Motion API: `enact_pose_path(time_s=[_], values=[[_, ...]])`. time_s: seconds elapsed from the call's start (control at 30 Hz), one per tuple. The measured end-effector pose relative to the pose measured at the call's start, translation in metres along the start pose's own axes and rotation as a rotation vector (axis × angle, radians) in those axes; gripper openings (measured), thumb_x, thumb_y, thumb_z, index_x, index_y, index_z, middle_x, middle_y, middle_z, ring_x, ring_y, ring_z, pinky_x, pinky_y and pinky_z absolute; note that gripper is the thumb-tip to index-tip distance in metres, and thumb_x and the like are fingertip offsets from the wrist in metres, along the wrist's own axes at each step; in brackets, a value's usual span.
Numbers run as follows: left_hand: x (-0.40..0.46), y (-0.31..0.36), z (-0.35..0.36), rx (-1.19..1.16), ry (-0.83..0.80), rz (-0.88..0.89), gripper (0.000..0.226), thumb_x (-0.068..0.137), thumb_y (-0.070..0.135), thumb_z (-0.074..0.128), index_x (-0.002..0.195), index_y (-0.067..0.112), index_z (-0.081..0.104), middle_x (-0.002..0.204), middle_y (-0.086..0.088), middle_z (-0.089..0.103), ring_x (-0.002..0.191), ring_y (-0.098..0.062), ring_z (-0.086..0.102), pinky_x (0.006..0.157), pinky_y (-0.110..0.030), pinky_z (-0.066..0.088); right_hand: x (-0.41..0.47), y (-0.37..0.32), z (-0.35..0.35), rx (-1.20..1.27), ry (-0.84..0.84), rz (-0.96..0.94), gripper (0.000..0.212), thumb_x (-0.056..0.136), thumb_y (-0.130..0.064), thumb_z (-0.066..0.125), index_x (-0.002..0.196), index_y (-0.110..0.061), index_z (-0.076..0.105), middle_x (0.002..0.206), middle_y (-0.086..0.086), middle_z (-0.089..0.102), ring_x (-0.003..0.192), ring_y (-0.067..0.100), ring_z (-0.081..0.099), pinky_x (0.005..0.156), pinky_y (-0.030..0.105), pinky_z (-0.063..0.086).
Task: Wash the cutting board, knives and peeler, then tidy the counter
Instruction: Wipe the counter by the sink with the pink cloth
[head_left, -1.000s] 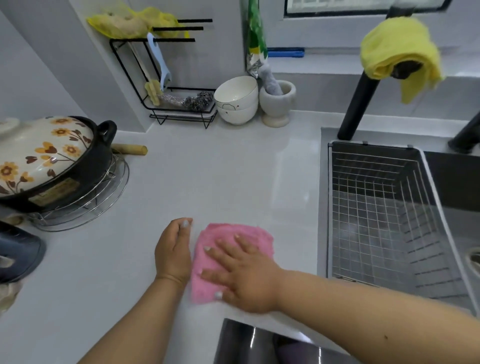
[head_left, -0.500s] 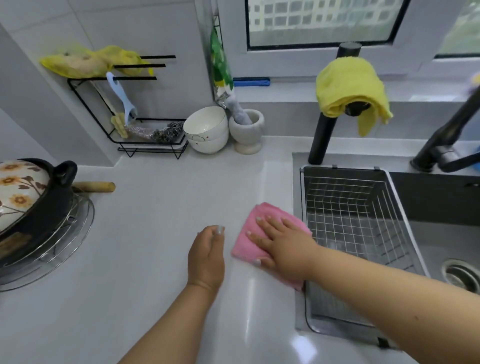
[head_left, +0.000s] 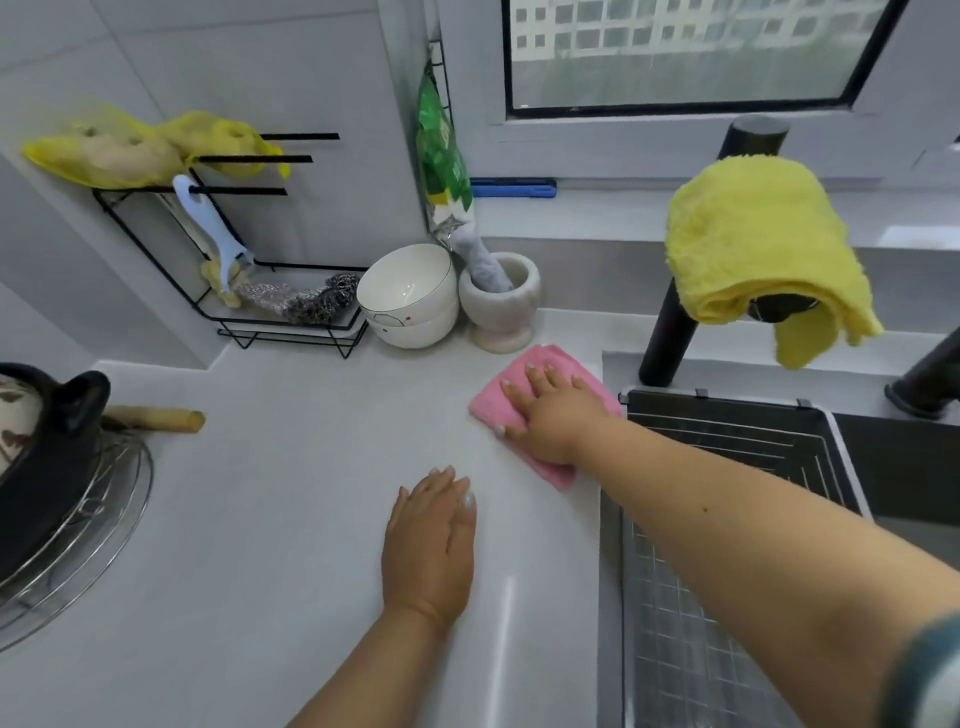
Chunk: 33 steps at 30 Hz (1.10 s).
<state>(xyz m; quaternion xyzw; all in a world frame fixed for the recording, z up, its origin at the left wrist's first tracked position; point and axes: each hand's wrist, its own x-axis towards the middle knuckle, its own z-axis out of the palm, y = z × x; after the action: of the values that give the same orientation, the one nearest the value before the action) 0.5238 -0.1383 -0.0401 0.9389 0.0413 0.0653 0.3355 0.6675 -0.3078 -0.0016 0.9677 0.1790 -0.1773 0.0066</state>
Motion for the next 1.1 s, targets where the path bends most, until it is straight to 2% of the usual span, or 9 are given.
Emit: enact_pose_path(time_s=[0.3, 0.4, 0.53, 0.6, 0.67, 0.8, 0.9, 1.03, 1.1], values=[[0.001, 0.008, -0.01, -0.101, -0.041, -0.107, 0.083, 0.079, 0.064, 0.012, 0.141, 0.021, 0.049, 0.136, 0.013, 0.051, 0.13, -0.003, 0.04, 0.118, -0.025, 0.016, -0.03, -0.032, 0.018, 0.122, 0.073, -0.058, 0.053, 0.102, -0.046, 0.024, 0.153, -0.035, 0.013, 0.161, 0.008, -0.006, 0.148, 0.03, -0.009, 0.117, 0.054, -0.004], [0.003, 0.015, -0.021, -0.346, -0.066, -0.234, 0.063, 0.088, 0.059, 0.029, 0.137, 0.025, 0.05, 0.13, 0.017, 0.051, 0.127, -0.004, 0.042, 0.115, -0.03, 0.027, -0.067, -0.051, 0.034, 0.173, 0.11, -0.119, 0.05, 0.103, -0.041, 0.029, 0.151, -0.035, 0.022, 0.162, 0.007, -0.001, 0.149, 0.029, -0.006, 0.116, 0.049, -0.008], [0.014, 0.018, -0.043, -0.797, -0.13, -0.48, 0.04, 0.104, 0.038, 0.032, 0.121, 0.015, 0.06, 0.13, -0.005, 0.061, 0.117, -0.012, 0.054, 0.108, -0.027, 0.033, -0.121, -0.071, 0.039, 0.324, 0.049, -0.151, 0.044, 0.103, -0.038, 0.033, 0.144, -0.029, 0.041, 0.16, 0.003, 0.02, 0.148, 0.024, 0.012, 0.118, 0.045, 0.001], [0.014, 0.02, -0.057, -0.87, -0.203, -0.5, 0.044, 0.103, 0.04, 0.034, 0.119, 0.012, 0.063, 0.123, -0.005, 0.065, 0.111, -0.011, 0.058, 0.104, -0.03, 0.038, -0.142, -0.072, 0.028, 0.587, -0.04, -0.063, 0.042, 0.1, -0.045, 0.036, 0.135, -0.028, 0.053, 0.144, 0.001, 0.049, 0.135, 0.024, 0.041, 0.112, 0.039, 0.027], [0.011, 0.027, -0.07, -0.947, -0.294, -0.51, 0.047, 0.101, 0.041, 0.036, 0.118, 0.007, 0.063, 0.119, -0.008, 0.066, 0.105, -0.014, 0.061, 0.093, -0.03, 0.046, -0.158, -0.068, 0.014, 1.099, -0.105, 0.092, 0.041, 0.096, -0.051, 0.042, 0.122, -0.026, 0.062, 0.114, -0.003, 0.067, 0.108, 0.016, 0.061, 0.096, 0.03, 0.044], [-0.001, 0.039, -0.085, -0.992, -0.608, -0.43, 0.071, 0.098, 0.056, 0.036, 0.115, -0.009, 0.06, 0.117, -0.02, 0.062, 0.104, -0.028, 0.06, 0.087, -0.035, 0.044, -0.184, -0.051, -0.006, 1.98, -0.198, 0.204, 0.039, 0.097, -0.035, 0.053, 0.113, -0.002, 0.067, 0.099, 0.013, 0.068, 0.096, 0.029, 0.065, 0.096, 0.04, 0.051], [-0.011, 0.048, -0.088, -0.945, -0.783, -0.251, 0.069, 0.087, 0.048, 0.059, 0.117, -0.013, 0.056, 0.119, -0.022, 0.057, 0.107, -0.03, 0.055, 0.093, -0.042, 0.04, -0.203, -0.048, -0.008, 2.224, -0.184, 0.205, 0.031, 0.097, -0.03, 0.053, 0.1, -0.004, 0.069, 0.088, 0.012, 0.066, 0.083, 0.027, 0.066, 0.077, 0.036, 0.055], [-0.019, 0.066, -0.087, -0.817, -0.75, -0.203, 0.039, 0.077, 0.035, 0.078, 0.087, 0.007, 0.054, 0.077, -0.01, 0.055, 0.063, -0.017, 0.052, 0.055, -0.026, 0.045, -0.221, -0.043, -0.009, 2.251, -0.071, 0.239, 0.045, 0.091, -0.046, 0.054, 0.089, -0.004, 0.072, 0.085, 0.011, 0.065, 0.081, 0.028, 0.064, 0.078, 0.037, 0.054], [-0.02, 0.078, -0.091, -0.739, -0.704, -0.19, 0.026, 0.087, 0.029, 0.069, 0.082, 0.01, 0.054, 0.071, -0.007, 0.055, 0.058, -0.016, 0.051, 0.05, -0.022, 0.042, -0.228, -0.04, -0.014, 2.121, -0.007, 0.248, 0.042, 0.09, -0.039, 0.062, 0.106, -0.001, 0.067, 0.098, 0.013, 0.068, 0.09, 0.032, 0.067, 0.087, 0.044, 0.055]])
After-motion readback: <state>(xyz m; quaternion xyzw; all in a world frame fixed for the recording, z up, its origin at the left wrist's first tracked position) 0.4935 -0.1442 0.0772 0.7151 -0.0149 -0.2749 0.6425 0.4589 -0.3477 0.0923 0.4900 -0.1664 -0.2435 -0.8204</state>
